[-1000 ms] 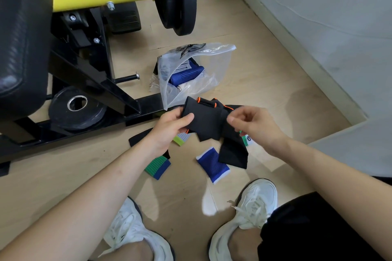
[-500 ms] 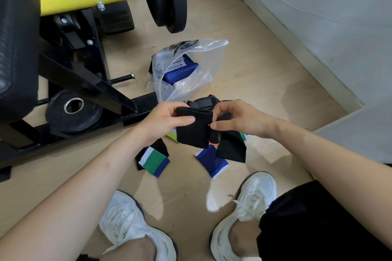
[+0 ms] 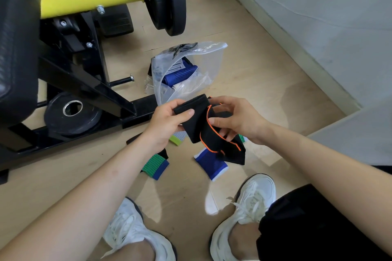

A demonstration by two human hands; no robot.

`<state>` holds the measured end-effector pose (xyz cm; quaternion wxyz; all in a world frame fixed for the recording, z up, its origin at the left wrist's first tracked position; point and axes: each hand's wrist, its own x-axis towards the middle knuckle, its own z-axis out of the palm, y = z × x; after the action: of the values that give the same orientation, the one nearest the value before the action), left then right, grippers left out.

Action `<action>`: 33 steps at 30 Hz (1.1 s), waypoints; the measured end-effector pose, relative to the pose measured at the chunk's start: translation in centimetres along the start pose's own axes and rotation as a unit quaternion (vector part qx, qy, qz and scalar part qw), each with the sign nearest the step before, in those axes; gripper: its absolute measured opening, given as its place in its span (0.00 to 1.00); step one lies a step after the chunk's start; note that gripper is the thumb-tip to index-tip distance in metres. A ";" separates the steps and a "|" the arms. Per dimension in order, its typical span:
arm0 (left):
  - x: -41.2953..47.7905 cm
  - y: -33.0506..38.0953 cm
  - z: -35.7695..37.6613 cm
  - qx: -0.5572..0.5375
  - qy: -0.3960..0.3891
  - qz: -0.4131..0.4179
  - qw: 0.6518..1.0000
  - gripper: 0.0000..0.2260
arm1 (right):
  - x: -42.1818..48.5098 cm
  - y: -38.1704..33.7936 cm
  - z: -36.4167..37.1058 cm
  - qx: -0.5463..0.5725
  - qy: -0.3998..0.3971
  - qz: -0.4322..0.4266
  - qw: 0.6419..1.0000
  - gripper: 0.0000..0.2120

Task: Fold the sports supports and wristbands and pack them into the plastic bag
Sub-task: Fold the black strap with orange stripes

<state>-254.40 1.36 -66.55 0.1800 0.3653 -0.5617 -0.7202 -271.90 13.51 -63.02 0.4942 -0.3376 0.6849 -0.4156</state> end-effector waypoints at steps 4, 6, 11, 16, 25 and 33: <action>-0.5 -0.3 1.5 -0.050 -0.023 -0.043 0.998 0.07 | 0.1 0.3 0.0 -0.089 0.057 -0.036 0.994 0.11; -0.8 -0.2 2.1 -0.017 -0.012 -0.038 0.999 0.11 | 0.4 0.4 -0.1 -0.161 0.108 -0.058 0.979 0.13; -1.0 -0.4 3.0 0.096 0.029 0.012 0.995 0.21 | 0.1 -0.3 -0.2 -0.234 0.160 -0.076 0.956 0.13; -0.5 -0.5 2.5 0.125 0.021 0.008 0.992 0.17 | -0.3 -0.8 -0.2 -0.145 0.082 -0.043 0.985 0.07; -0.1 -1.9 -0.6 0.249 0.071 0.068 0.963 0.14 | 0.5 0.7 -2.4 -0.022 0.072 -0.013 0.997 0.06; -1.0 -1.0 3.8 -0.009 0.039 -0.050 0.998 0.11 | 0.4 1.1 -1.7 0.092 0.020 -0.020 0.995 0.10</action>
<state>-256.35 4.88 -66.82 0.1685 0.4194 -0.5290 -0.7182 -273.72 14.01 -63.90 0.5013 -0.2957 0.6466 -0.4931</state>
